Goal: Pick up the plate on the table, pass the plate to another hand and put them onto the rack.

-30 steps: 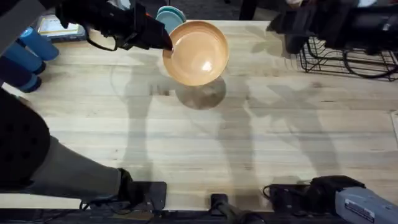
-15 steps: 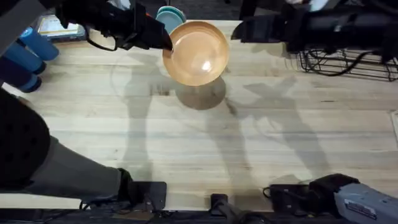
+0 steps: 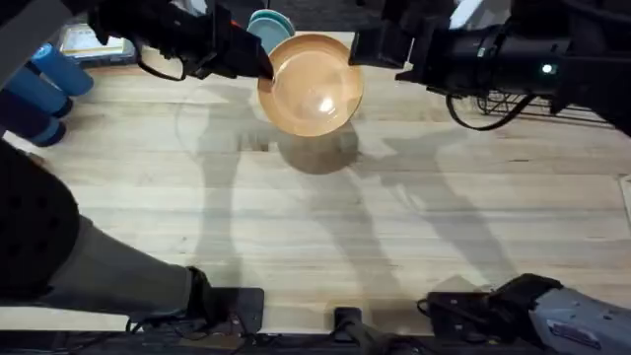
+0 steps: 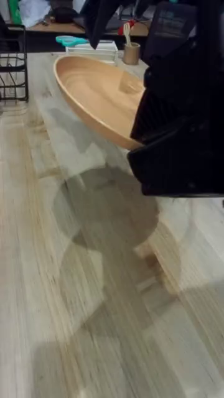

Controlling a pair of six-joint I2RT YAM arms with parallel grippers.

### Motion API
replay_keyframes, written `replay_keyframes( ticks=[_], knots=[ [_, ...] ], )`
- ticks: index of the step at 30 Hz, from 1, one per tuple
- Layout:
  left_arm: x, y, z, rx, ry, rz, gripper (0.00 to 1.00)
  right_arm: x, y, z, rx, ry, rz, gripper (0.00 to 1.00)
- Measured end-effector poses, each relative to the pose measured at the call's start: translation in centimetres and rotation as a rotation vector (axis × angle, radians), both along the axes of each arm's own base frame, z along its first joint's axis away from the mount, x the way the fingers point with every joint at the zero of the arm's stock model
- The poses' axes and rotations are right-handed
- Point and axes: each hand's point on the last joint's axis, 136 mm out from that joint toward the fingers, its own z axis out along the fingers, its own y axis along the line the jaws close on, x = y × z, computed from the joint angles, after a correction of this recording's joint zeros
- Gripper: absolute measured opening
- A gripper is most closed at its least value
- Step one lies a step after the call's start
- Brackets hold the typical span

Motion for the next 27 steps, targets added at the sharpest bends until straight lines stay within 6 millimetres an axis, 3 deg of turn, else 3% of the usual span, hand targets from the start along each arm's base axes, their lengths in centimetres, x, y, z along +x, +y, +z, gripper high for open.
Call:
replay_keyframes(
  ticks=[6,27],
  knots=[
    [0.0,0.0,0.0,0.0,0.0,0.0,0.041,0.1,0.0,-0.3,0.023,0.03,-0.024,0.992],
    [0.0,0.0,0.0,0.0,0.0,0.0,0.041,1.4,0.7,-4.6,0.023,0.173,-0.077,0.992]
  ],
)
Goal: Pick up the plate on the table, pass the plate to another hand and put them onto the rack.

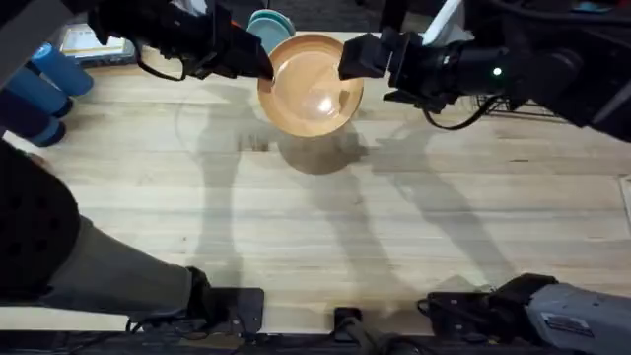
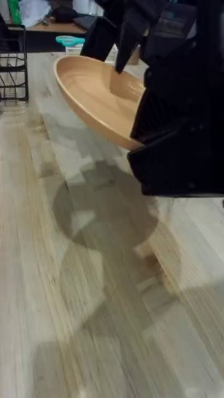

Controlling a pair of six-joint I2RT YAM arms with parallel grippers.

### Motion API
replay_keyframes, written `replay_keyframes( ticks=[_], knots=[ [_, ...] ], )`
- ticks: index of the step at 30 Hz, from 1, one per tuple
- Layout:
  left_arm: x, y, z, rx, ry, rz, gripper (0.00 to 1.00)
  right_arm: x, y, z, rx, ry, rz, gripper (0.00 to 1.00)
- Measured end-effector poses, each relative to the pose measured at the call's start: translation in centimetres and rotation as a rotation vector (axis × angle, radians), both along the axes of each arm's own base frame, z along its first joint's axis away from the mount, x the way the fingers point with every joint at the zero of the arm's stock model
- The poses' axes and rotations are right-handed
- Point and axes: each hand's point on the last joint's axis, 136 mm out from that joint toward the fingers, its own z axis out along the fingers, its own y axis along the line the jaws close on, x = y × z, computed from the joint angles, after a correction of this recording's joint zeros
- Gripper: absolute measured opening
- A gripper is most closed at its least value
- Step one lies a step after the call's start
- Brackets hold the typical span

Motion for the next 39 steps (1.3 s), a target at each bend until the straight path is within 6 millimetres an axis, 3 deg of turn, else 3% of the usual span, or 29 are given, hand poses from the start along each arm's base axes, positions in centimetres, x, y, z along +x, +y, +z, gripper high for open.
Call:
replay_keyframes(
  ticks=[13,18,25,33,38,39],
  knots=[
    [0.0,0.0,0.0,0.0,0.0,0.0,0.041,1.2,0.6,-1.2,0.012,0.018,-0.017,0.991],
    [0.0,0.0,0.0,-0.001,0.002,0.001,0.041,1.2,0.6,-1.2,0.016,0.021,-0.021,0.88],
    [0.0,0.0,0.0,-0.001,0.002,0.002,0.041,1.2,0.6,-1.2,0.032,0.034,-0.039,0.611],
    [-0.1,-0.3,0.2,-0.014,0.001,-0.007,0.041,0.9,0.9,-1.3,0.044,0.047,-0.039,0.048],
    [-0.1,-0.3,0.2,-0.014,0.001,-0.007,0.042,0.9,0.9,-1.3,0.044,0.05,-0.037,0.032],
    [-0.1,-0.4,0.2,-0.016,0.002,-0.005,0.188,0.8,0.9,-1.4,0.042,0.053,-0.037,0.032]
  ],
)
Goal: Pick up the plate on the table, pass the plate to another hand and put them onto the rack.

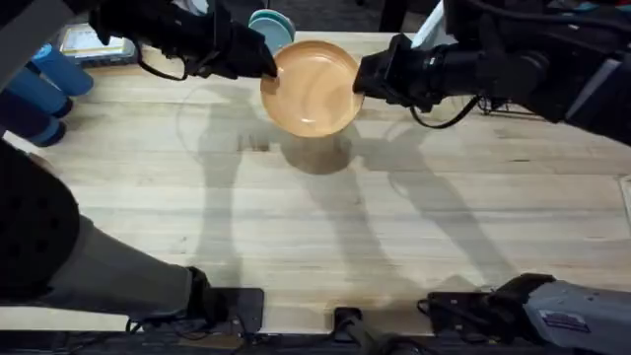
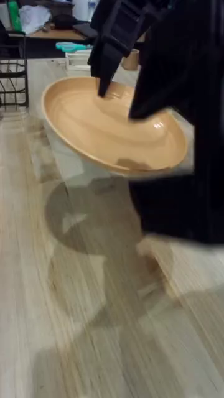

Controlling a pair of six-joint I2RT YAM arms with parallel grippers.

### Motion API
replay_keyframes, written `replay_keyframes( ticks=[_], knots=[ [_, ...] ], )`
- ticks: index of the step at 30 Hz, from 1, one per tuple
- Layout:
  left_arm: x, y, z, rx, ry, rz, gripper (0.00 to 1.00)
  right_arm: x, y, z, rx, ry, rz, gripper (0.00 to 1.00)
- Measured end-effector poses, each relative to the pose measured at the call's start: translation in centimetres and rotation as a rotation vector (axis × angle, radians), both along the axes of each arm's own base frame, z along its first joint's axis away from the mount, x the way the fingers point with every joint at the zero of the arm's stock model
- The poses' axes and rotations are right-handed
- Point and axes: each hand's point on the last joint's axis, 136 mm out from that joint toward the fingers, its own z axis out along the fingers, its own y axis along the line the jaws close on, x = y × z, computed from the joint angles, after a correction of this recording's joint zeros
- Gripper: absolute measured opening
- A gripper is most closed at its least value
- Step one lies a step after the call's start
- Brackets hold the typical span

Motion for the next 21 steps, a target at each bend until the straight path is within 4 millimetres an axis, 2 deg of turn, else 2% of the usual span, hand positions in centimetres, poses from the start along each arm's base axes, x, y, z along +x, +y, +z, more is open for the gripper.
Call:
replay_keyframes(
  ticks=[4,5,6,21],
  knots=[
    [-0.01,-0.03,0.04,-0.004,0.003,0.002,0.802,0.04,-0.18,-0.08,-0.006,0.001,-0.007,0.03],
    [-0.02,-0.03,0.04,-0.004,0.004,0.003,0.933,0.05,-0.19,-0.08,-0.006,0.001,-0.007,0.03],
    [-0.02,-0.04,0.04,-0.005,0.005,0.004,0.977,0.05,-0.17,-0.07,-0.006,0.001,-0.006,0.03],
    [-0.02,-0.04,0.04,-0.005,0.006,0.004,0.994,0.07,-0.24,-0.1,-0.022,-0.011,0.007,0.03]
  ],
)
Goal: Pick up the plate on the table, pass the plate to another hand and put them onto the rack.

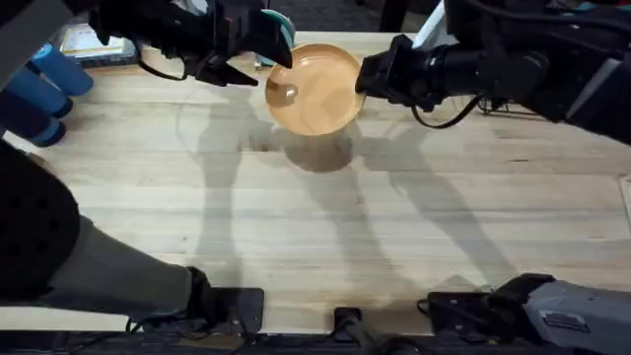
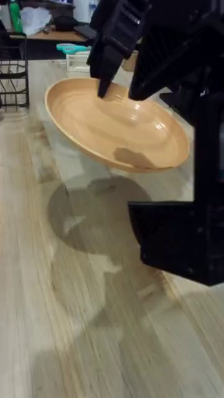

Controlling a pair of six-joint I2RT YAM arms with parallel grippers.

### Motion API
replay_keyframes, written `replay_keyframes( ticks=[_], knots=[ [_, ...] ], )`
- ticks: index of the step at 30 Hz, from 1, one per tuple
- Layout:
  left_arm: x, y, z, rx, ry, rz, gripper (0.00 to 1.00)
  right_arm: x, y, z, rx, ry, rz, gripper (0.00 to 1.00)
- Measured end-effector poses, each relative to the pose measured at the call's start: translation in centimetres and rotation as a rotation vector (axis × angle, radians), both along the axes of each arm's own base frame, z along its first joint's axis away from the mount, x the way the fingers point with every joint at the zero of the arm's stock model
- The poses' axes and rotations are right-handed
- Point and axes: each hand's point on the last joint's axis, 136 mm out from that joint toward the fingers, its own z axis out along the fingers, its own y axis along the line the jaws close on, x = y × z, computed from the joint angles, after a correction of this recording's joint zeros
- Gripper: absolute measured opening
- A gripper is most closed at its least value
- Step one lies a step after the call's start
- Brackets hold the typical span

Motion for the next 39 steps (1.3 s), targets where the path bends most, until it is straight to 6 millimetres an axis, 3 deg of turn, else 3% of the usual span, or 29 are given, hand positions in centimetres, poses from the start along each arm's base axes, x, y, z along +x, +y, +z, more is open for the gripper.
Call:
replay_keyframes(
  ticks=[13,21,26,33,39],
  knots=[
    [0.0,1.7,-0.1,-0.003,0.02,0.047,0.995,0.4,-0.8,-0.1,-0.116,-0.09,0.106,0.03],
    [-0.4,2.8,-0.3,-0.009,0.052,0.079,0.995,1.8,-4.5,-0.5,-0.212,-0.121,0.106,0.03],
    [-0.3,3.0,-0.3,-0.01,0.053,0.085,0.995,1.4,-7.6,-0.6,-0.302,-0.074,0.118,0.03],
    [-0.3,3.0,0.0,-0.007,0.041,0.084,0.995,2.0,-11.3,3.6,-0.385,-0.123,0.124,0.03],
    [-0.4,3.0,1.6,0.003,-0.023,0.084,0.995,3.2,-15.5,7.6,-0.476,-0.225,0.096,0.03]
  ],
)
